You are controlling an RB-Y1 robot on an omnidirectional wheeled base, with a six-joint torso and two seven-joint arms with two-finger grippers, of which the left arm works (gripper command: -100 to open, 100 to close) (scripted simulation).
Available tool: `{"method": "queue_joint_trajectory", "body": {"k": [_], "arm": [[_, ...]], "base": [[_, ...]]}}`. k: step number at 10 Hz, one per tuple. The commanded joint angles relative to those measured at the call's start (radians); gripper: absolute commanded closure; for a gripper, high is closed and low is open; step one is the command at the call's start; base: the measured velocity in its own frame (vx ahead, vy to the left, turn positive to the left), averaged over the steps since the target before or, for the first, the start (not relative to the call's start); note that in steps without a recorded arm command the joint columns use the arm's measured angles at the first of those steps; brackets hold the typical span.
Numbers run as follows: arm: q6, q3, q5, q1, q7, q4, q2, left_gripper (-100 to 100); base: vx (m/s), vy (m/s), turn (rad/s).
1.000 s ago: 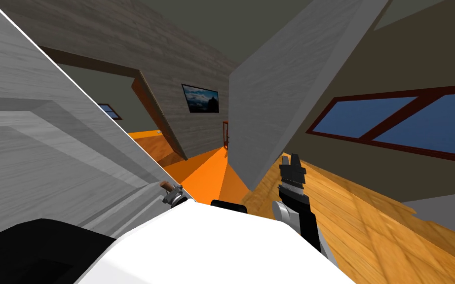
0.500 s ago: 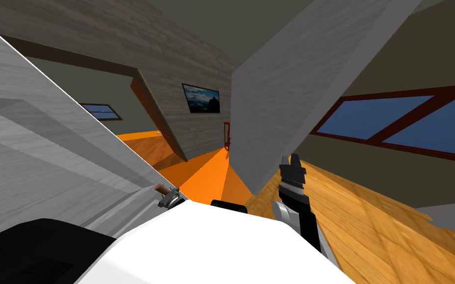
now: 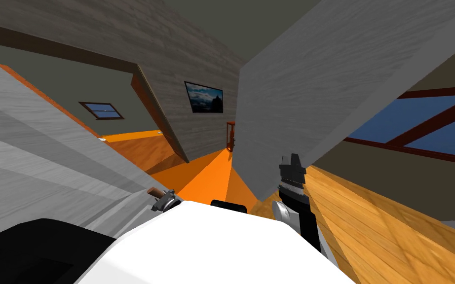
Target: Push the door open
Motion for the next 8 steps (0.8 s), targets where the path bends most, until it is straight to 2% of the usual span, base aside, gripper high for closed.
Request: {"method": "queue_joint_trajectory", "body": {"k": [1,3,4,8], "arm": [[-0.001,0.017,0.011,0.023,-0.015,-0.032,0.003,100],[-0.001,0.017,0.011,0.023,-0.015,-0.032,0.003,100],[-0.009,0.036,0.030,0.030,-0.017,-0.032,0.008,100],[-0.022,0.069,0.063,0.041,-0.021,-0.031,0.011,100]], "base": [[0.118,0.123,0.042],[0.005,0.033,-0.006],[0.066,0.079,0.021],[0.139,0.129,0.058]]}}
